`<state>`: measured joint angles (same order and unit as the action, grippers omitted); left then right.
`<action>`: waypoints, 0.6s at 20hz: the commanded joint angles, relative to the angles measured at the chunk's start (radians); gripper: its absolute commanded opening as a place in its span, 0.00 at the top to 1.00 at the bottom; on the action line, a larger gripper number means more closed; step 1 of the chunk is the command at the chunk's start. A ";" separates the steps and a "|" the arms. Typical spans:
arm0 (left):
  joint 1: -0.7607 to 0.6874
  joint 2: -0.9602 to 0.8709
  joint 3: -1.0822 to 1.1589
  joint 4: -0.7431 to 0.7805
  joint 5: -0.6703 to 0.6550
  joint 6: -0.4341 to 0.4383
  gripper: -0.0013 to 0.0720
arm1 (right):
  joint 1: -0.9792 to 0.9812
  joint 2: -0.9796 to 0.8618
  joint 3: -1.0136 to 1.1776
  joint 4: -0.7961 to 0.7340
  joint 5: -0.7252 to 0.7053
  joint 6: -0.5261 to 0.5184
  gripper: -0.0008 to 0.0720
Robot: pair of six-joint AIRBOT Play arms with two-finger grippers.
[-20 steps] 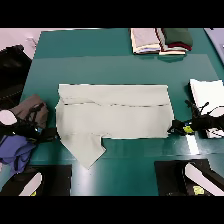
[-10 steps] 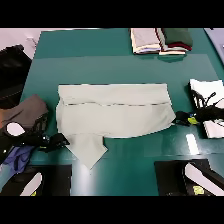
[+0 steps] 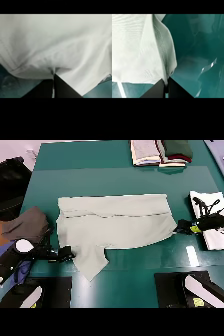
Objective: Fold the shirts.
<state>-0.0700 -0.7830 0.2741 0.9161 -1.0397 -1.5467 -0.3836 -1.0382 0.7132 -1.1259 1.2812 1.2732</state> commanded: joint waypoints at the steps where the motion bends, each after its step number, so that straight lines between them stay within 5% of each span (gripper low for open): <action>1: -0.013 0.003 0.029 -0.029 -0.059 0.035 0.95 | 0.000 0.006 0.002 -0.001 0.025 0.000 0.96; 6: -0.013 0.127 0.190 0.150 -0.256 -0.014 0.95 | 0.000 0.151 0.002 -0.076 0.094 0.001 0.96; 12: -0.013 0.230 0.356 0.172 -0.433 -0.027 0.95 | 0.000 0.333 0.002 -0.195 0.236 0.025 0.96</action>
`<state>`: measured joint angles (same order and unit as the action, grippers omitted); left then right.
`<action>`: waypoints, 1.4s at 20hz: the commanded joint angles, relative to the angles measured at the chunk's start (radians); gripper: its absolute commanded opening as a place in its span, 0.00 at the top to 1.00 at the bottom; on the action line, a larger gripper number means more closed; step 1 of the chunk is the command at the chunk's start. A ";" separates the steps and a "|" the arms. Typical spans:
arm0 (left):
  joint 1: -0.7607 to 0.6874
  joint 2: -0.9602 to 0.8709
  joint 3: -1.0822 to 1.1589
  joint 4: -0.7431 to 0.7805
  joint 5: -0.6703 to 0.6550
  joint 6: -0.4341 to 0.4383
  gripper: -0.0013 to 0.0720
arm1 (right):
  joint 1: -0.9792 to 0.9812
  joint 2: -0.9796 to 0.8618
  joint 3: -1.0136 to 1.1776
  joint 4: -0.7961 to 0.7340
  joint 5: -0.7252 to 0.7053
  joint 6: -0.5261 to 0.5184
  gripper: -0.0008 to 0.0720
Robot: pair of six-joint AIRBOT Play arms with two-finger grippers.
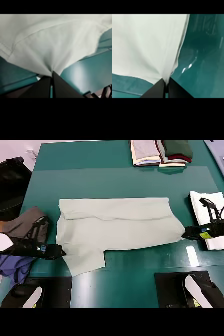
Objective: Fold the shirts.
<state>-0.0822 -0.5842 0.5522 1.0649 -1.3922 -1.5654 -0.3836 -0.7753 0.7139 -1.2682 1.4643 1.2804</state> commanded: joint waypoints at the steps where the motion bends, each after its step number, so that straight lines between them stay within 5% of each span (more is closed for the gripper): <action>1: 0.000 0.023 0.106 0.035 -0.055 -0.009 0.95 | 0.000 0.077 0.004 -0.052 0.043 0.026 0.97; 9: 0.000 -0.363 0.339 0.136 0.258 0.061 0.95 | 0.034 -0.241 0.285 -0.034 -0.051 0.054 0.97; 15: 0.000 -0.774 0.640 0.137 0.344 0.108 0.95 | 0.162 -0.567 0.523 -0.033 -0.096 0.111 0.97; 21: 0.000 -0.872 0.709 0.137 0.448 0.108 0.95 | 0.188 -0.752 0.699 -0.005 -0.084 0.117 0.96; 22: 0.000 -0.870 0.714 0.137 0.446 0.108 0.69 | 0.177 -0.763 0.715 0.029 -0.097 0.100 0.94; 23: 0.000 -0.869 0.724 0.136 0.438 0.105 0.33 | 0.159 -0.767 0.725 0.077 -0.106 0.079 0.73; 24: 0.000 -0.868 0.743 0.137 0.415 0.104 0.23 | 0.138 -0.766 0.730 0.124 -0.111 0.066 0.51; 25: 0.002 -0.868 0.766 0.136 0.386 0.105 0.23 | 0.111 -0.766 0.732 0.168 -0.098 0.045 0.37; 28: 0.002 -0.868 0.809 0.130 0.320 0.105 0.30 | 0.020 -0.758 0.695 0.203 -0.036 -0.007 0.37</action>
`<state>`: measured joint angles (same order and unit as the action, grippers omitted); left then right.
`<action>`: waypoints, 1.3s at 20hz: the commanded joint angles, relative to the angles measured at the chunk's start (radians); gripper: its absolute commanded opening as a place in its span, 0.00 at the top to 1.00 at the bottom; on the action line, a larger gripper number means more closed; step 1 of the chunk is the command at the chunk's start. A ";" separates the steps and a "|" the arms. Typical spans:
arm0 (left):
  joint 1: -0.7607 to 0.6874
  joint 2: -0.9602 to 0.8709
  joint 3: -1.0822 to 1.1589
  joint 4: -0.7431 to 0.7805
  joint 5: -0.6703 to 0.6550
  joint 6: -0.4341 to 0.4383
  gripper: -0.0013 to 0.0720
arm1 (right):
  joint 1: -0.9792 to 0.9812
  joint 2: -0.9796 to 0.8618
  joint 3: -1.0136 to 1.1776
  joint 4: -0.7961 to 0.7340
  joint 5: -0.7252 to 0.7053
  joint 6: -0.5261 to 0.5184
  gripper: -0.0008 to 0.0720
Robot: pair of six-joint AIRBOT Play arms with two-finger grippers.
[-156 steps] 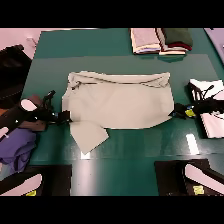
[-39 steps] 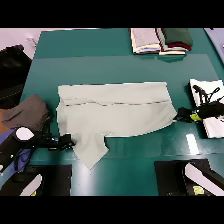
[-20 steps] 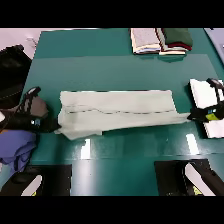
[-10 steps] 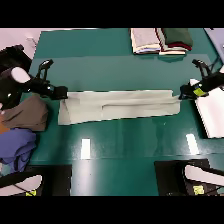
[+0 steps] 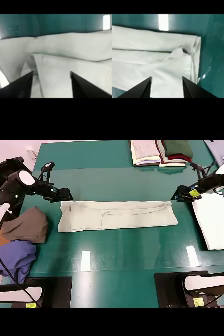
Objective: Fold the shirts.
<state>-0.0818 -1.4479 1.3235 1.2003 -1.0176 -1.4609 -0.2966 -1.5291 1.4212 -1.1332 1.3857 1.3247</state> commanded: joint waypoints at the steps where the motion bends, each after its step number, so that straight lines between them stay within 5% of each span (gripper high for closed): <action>1: 0.001 -0.004 0.037 -0.008 -0.062 0.000 0.60 | -0.100 0.000 -0.045 0.069 0.047 -0.060 0.31; 2: 0.001 -0.004 0.037 -0.012 -0.065 0.002 0.88 | -0.137 0.002 -0.088 0.069 0.043 -0.063 0.20; 3: 0.001 -0.004 0.037 -0.029 -0.062 0.002 0.95 | -0.172 0.000 -0.133 0.069 0.035 -0.067 0.19; 12: -0.137 -0.026 0.036 -0.133 0.015 -0.010 0.95 | -0.163 -0.144 -0.299 0.295 -0.056 -0.192 0.23; 14: -0.190 -0.049 0.036 -0.134 0.036 -0.043 0.95 | -0.116 -0.154 -0.299 0.301 -0.101 -0.208 0.54; 16: -0.243 -0.082 0.037 -0.137 0.075 -0.051 0.95 | -0.093 -0.136 -0.287 0.301 -0.124 -0.215 0.96; 26: -0.466 -0.394 0.288 -0.170 0.133 -0.048 0.95 | 0.113 0.110 0.103 0.383 -0.015 -0.089 0.97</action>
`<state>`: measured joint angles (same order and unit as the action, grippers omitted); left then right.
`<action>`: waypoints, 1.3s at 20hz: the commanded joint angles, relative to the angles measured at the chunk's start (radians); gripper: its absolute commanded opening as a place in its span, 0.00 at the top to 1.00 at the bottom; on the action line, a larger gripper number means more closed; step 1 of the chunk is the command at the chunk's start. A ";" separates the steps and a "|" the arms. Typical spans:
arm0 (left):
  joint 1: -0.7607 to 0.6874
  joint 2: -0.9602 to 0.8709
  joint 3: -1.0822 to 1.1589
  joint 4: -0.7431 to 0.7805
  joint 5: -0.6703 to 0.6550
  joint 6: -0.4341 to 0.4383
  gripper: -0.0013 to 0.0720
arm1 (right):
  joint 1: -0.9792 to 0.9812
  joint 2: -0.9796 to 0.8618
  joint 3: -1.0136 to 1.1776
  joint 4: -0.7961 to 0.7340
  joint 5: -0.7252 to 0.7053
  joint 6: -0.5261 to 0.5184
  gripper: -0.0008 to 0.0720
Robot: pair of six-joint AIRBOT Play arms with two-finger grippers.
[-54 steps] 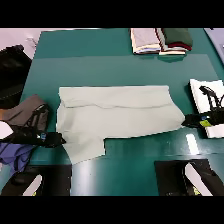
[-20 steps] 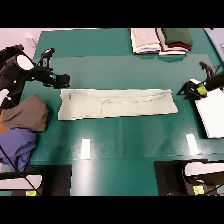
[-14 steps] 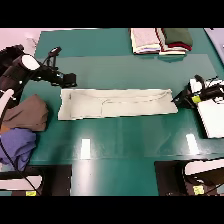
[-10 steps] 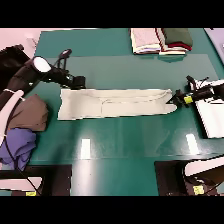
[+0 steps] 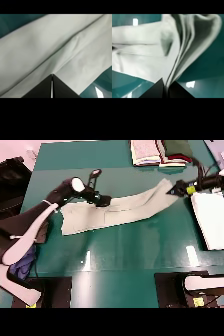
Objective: Fold the shirts.
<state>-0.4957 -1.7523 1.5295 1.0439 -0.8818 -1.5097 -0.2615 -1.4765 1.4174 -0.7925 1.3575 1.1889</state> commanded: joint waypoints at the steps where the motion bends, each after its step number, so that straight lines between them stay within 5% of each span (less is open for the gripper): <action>1: -0.064 -0.117 0.106 -0.014 -0.013 0.000 0.95 | 0.118 0.068 0.151 0.040 0.014 0.069 0.96; 14: -0.042 -0.139 0.160 -0.010 -0.115 -0.002 0.95 | 0.452 -0.065 0.551 0.039 0.061 0.195 0.96; 22: 0.299 0.254 0.168 0.181 -0.186 0.007 0.95 | 0.666 -0.143 0.552 0.042 0.041 0.185 0.96; 26: 0.461 0.458 0.168 0.217 -0.180 0.026 0.95 | 0.899 -0.297 0.553 0.049 -0.196 0.106 0.95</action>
<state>-0.1459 -1.4292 1.6970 1.2140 -1.0573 -1.4956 0.4961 -1.6848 1.9686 -0.7506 1.3209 1.3411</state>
